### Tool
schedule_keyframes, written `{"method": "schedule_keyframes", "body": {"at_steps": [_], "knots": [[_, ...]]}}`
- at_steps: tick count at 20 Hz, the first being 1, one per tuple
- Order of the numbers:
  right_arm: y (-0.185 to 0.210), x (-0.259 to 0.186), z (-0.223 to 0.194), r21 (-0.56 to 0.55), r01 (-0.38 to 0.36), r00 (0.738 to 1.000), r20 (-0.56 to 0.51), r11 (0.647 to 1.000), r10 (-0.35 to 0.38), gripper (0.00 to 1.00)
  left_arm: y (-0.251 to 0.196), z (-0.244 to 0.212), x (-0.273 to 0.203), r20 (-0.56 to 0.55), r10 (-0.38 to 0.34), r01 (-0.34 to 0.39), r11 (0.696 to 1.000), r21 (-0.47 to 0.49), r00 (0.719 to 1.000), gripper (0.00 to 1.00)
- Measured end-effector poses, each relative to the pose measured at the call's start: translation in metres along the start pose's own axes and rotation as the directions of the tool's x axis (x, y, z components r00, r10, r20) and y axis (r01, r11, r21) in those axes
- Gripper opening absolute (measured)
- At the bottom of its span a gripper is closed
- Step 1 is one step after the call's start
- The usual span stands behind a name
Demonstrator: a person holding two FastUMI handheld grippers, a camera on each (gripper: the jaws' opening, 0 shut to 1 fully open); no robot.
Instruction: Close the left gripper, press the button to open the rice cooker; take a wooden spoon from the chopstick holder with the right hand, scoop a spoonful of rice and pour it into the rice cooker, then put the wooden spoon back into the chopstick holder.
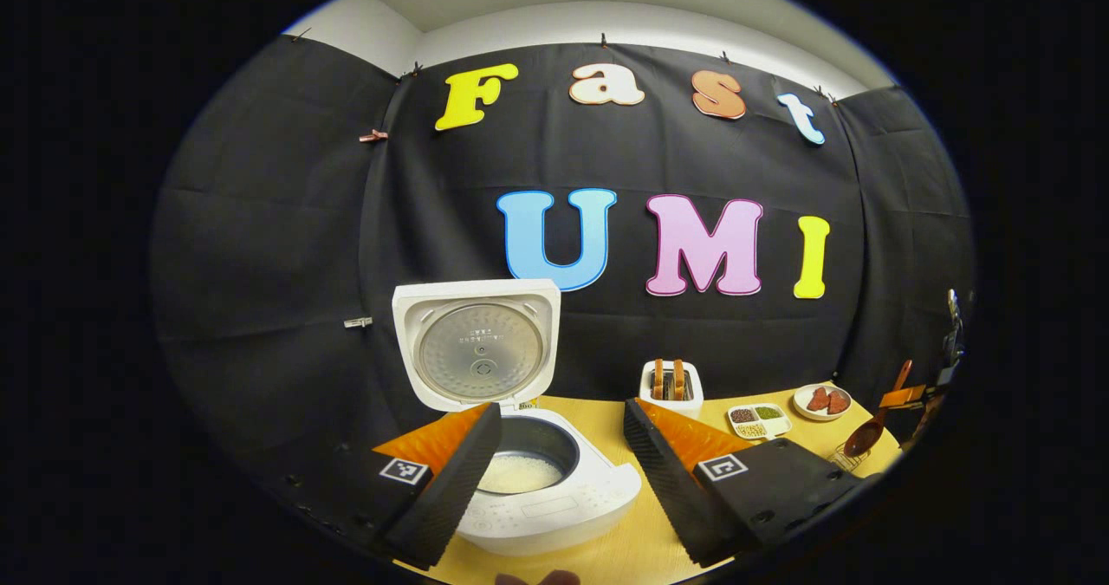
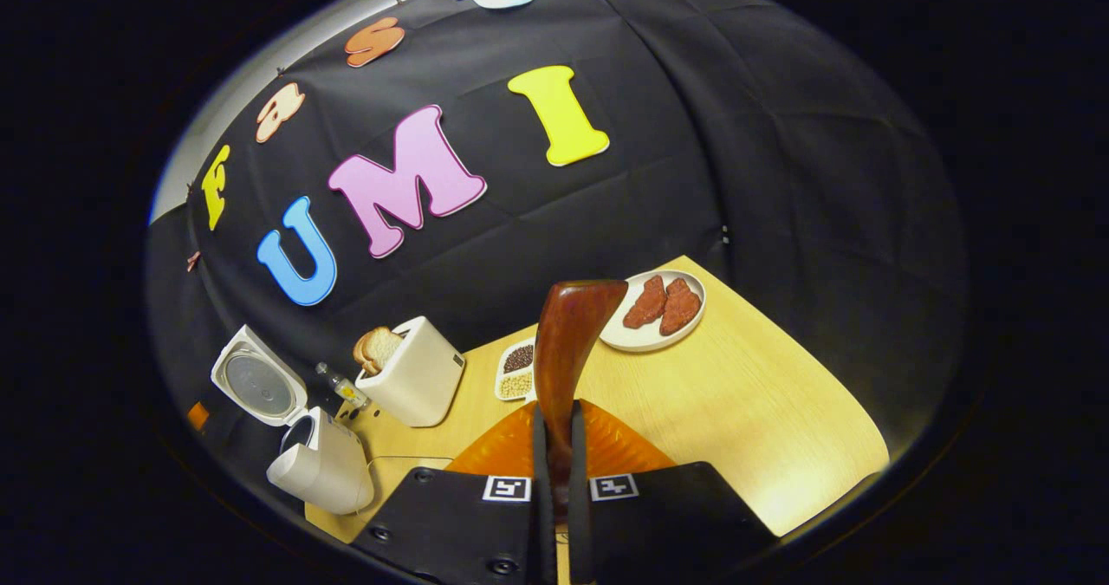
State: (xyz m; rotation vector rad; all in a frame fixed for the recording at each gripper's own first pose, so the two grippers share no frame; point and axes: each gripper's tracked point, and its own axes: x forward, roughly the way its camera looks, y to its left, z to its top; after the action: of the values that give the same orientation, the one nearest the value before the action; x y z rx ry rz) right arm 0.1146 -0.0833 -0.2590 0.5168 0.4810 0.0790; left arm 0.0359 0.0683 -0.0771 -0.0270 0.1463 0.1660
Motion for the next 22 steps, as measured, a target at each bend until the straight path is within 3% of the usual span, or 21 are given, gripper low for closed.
{"method": "schedule_keyframes", "body": {"at_steps": [5,11,14,17,22], "knots": [[0.061,-0.021,0.008,-0.040,-0.055,0.996,0.061,0.998,0.057,0.10,0.009,-0.004,0.003,-0.006,-0.047,0.047,0.999,-0.005,0.999,0.97],[0.141,-0.017,-0.017,-0.149,-0.100,0.990,0.080,0.984,0.113,0.10,0.023,-0.007,0.003,-0.010,-0.093,0.093,0.995,-0.026,0.996,0.97],[0.153,-0.001,-0.053,-0.307,-0.054,0.997,0.042,0.950,0.070,0.10,0.031,-0.011,0.005,-0.017,-0.109,0.109,0.994,-0.024,0.994,0.97],[0.164,0.016,-0.090,-0.388,-0.034,0.999,-0.004,0.921,0.035,0.10,0.040,-0.011,0.006,-0.019,-0.124,0.124,0.992,-0.021,0.992,0.97],[0.152,0.043,-0.126,-0.568,0.072,0.996,-0.004,0.820,-0.090,0.10,0.056,-0.017,0.008,-0.029,-0.132,0.132,0.991,-0.025,0.991,0.98]]}}
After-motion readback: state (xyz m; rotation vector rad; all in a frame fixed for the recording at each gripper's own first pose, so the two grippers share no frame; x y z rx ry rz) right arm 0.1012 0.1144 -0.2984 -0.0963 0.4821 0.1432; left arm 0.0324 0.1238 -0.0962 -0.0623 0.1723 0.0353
